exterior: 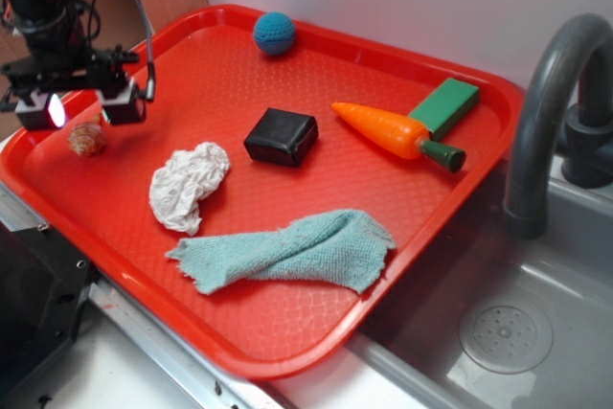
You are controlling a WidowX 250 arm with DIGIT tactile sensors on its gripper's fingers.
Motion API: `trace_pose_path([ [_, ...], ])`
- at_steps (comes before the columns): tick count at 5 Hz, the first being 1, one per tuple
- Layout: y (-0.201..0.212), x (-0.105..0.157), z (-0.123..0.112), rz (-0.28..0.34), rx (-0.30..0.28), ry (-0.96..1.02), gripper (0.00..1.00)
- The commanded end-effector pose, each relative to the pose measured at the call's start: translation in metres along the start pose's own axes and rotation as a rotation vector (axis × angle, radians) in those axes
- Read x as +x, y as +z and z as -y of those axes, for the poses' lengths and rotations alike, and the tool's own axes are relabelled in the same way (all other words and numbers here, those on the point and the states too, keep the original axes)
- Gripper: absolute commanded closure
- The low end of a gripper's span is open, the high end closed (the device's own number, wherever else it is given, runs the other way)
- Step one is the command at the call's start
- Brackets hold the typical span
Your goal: Grab the shell.
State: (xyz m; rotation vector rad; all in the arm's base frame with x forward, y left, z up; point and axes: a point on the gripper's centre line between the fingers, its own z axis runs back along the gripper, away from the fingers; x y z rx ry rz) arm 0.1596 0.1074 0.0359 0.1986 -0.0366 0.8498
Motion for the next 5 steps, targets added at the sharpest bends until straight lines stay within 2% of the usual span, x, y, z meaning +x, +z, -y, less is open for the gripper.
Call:
trace_pose_path([
  [1, -0.0168, -0.0041, -0.0047, 0.069, 0.021, -0.020, 0.00],
  [2, -0.0239, -0.0036, -0.0046, 0.090, 0.026, 0.001, 1.00],
  [4, -0.0251, -0.0097, -0.0083, 0.091, 0.018, 0.021, 1.00],
  [5, -0.0165, -0.0076, -0.0065, 0.121, 0.007, 0.042, 1.00],
])
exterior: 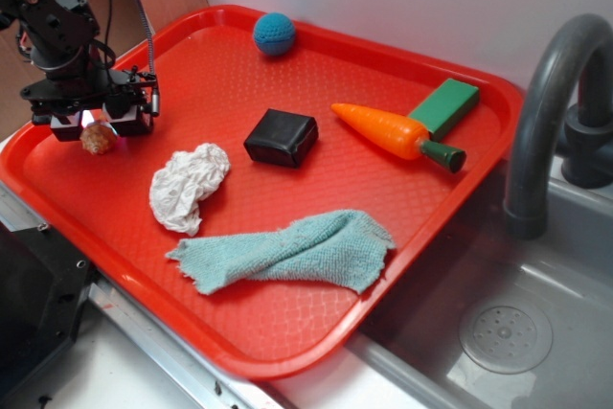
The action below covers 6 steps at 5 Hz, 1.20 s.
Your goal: Grab the shell.
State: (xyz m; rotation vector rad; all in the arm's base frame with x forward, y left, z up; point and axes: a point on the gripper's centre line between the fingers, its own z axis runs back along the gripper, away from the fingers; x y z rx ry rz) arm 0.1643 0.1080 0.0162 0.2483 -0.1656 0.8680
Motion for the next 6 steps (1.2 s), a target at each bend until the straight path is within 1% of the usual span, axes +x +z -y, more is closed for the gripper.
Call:
trace_pose_path([
  [1, 0.030, 0.008, -0.006, 0.026, -0.051, 0.055, 1.00],
  [2, 0.083, 0.021, 0.018, 0.016, -0.135, -0.087, 1.00],
  [3, 0.146, -0.005, 0.041, 0.042, -0.219, -0.272, 1.00],
  [4, 0.185, -0.023, 0.050, 0.004, -0.322, -0.372, 1.00],
  [5, 0.211, -0.031, 0.056, -0.022, -0.392, -0.528, 1.00],
  [6, 0.202, -0.028, 0.057, -0.089, -0.419, -0.574, 1.00],
])
